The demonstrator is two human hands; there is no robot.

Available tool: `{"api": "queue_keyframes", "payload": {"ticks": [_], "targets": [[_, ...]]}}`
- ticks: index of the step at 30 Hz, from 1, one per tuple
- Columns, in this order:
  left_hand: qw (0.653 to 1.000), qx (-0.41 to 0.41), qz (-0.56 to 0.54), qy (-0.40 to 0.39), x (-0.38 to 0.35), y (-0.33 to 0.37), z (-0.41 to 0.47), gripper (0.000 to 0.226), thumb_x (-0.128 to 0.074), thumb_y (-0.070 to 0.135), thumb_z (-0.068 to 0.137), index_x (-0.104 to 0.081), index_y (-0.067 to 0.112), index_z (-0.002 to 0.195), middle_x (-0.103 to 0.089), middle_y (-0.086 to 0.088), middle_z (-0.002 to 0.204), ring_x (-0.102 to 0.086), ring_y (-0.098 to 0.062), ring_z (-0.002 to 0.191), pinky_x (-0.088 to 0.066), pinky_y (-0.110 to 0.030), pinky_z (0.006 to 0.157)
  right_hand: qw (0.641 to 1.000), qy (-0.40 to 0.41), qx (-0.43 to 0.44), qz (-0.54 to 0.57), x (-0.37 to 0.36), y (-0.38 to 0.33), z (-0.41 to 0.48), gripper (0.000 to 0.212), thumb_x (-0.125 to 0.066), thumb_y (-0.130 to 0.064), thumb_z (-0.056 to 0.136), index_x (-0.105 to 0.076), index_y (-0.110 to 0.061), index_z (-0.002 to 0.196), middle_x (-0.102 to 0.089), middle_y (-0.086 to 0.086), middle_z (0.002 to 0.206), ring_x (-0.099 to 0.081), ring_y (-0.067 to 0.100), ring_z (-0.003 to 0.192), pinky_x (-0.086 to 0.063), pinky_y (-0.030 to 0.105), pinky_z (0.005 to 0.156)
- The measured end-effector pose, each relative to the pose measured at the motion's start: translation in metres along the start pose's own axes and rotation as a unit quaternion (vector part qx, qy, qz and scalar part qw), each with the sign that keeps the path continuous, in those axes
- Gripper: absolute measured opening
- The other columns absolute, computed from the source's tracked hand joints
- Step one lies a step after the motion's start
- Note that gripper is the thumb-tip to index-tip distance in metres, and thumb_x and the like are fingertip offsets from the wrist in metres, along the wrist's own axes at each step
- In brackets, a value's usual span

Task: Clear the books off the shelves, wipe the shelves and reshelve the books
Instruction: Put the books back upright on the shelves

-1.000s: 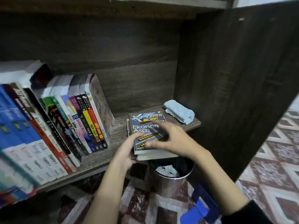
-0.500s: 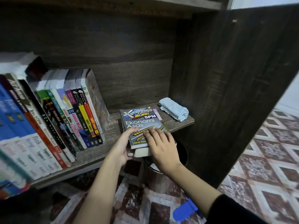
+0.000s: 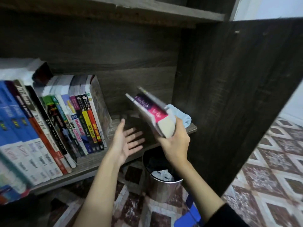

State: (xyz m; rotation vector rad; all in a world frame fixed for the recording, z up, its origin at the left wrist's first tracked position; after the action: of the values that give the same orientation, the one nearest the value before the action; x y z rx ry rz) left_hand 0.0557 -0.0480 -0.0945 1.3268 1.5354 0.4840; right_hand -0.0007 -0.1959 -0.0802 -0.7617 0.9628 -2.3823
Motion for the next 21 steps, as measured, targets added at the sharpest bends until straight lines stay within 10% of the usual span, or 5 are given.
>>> {"api": "queue_keyframes", "payload": {"ticks": [4, 11, 15, 21], "targets": [[0.999, -0.002, 0.016, 0.032, -0.009, -0.009, 0.004, 0.053, -0.039, 0.043, 0.098, -0.041, 0.011, 0.14, -0.049, -0.01, 0.139, -0.048, -0.03, 0.124, -0.04, -0.042, 0.094, 0.935, 0.059, -0.233, 0.261, -0.001, -0.013, 0.008, 0.044, -0.085, -0.018, 0.066, -0.054, -0.018, 0.097, -0.069, -0.001, 0.093, -0.067, 0.019, 0.087, -0.055, 0.044, 0.082], [0.995, -0.086, -0.04, 0.024, -0.024, -0.007, 0.008, 0.036, -0.04, 0.029, 0.1, -0.05, 0.012, 0.129, -0.055, -0.008, 0.132, -0.054, -0.02, 0.114, -0.043, -0.032, 0.086, 0.629, 0.1, -0.514, 0.575, -0.027, -0.015, -0.007, 0.049, -0.069, 0.01, 0.077, -0.057, -0.005, 0.121, -0.067, 0.021, 0.111, -0.068, 0.037, 0.091, -0.056, 0.055, 0.071], [0.994, -0.094, 0.017, 0.05, -0.028, -0.015, 0.009, 0.028, -0.045, 0.019, 0.099, -0.054, 0.009, 0.123, -0.06, -0.007, 0.123, -0.056, -0.013, 0.097, -0.046, -0.02, 0.075, 0.586, 0.118, -0.558, 0.575, -0.039, -0.007, -0.016, 0.045, -0.066, 0.013, 0.078, -0.056, 0.002, 0.12, -0.065, 0.026, 0.112, -0.066, 0.036, 0.076, -0.054, 0.043, 0.041], [0.989, -0.101, 0.095, 0.055, -0.029, -0.023, 0.017, 0.028, -0.053, 0.015, 0.095, -0.058, 0.007, 0.122, -0.068, -0.007, 0.111, -0.065, -0.013, 0.085, -0.047, -0.019, 0.06, 0.609, 0.134, -0.555, 0.551, -0.057, 0.005, -0.016, 0.045, -0.065, 0.013, 0.078, -0.056, 0.003, 0.121, -0.066, 0.025, 0.112, -0.067, 0.038, 0.089, -0.057, 0.04, 0.054]]}}
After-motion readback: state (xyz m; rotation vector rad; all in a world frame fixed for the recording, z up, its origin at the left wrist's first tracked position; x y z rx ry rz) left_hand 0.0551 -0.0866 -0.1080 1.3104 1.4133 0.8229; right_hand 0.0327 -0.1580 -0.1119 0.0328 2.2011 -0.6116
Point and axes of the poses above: each hand's wrist, its own z-axis towards the middle knuckle, its own x-axis out of the back of the hand, y = z × x, the point moved 3 cm from there along z, towards the middle knuckle
